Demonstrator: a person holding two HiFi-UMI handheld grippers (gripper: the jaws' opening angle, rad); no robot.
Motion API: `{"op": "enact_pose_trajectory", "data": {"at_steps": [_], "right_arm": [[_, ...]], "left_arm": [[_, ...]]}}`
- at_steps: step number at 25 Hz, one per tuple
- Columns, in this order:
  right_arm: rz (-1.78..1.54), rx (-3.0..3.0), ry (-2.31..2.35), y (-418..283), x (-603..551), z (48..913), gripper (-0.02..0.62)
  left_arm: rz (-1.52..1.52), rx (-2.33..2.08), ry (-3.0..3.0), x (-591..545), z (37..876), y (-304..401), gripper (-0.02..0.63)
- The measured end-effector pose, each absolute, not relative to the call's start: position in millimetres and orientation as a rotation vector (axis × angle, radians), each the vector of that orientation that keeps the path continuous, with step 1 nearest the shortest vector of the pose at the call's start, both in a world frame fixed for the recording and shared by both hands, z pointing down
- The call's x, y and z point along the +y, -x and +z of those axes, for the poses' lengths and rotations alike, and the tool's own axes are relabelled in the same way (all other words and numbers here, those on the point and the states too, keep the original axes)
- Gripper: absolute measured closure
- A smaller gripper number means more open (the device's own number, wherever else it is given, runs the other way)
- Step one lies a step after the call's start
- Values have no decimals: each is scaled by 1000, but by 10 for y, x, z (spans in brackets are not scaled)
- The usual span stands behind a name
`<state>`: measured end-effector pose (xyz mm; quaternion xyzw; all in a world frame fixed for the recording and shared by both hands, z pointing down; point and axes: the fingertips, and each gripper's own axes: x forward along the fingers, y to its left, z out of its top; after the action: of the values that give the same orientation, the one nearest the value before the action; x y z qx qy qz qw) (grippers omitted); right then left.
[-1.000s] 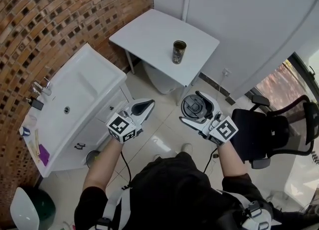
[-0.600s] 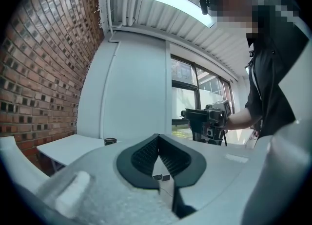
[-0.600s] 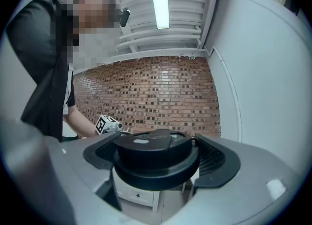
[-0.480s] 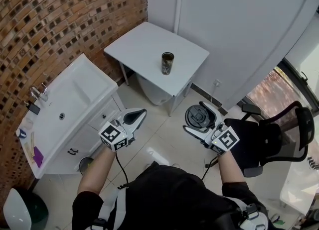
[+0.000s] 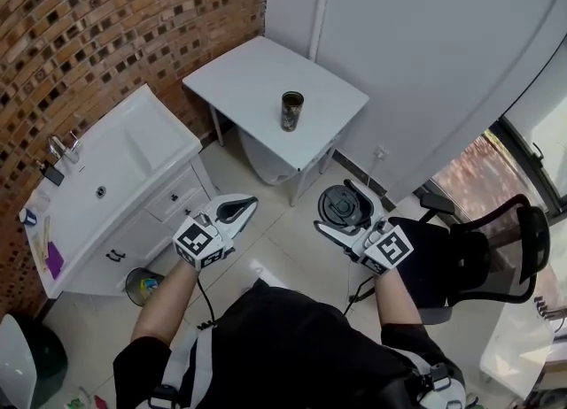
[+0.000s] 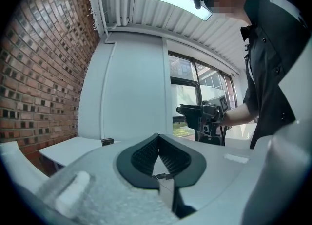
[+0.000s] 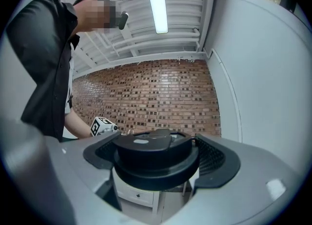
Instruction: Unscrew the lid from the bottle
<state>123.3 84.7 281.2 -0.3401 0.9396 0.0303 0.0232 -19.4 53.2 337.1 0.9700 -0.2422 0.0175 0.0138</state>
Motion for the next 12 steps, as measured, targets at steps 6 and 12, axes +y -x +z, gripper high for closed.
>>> {"op": "enact_pose_trajectory", "data": {"at_steps": [6,12], "right_arm": [[78,2887,1041,-1271,854,2929,121],[69,2886,1047,-1232,878,2861,121]], "left_arm": [[13,-762,-3005,537,3343,177,604],[23,-740,-3018,568,3335,142,603]]}}
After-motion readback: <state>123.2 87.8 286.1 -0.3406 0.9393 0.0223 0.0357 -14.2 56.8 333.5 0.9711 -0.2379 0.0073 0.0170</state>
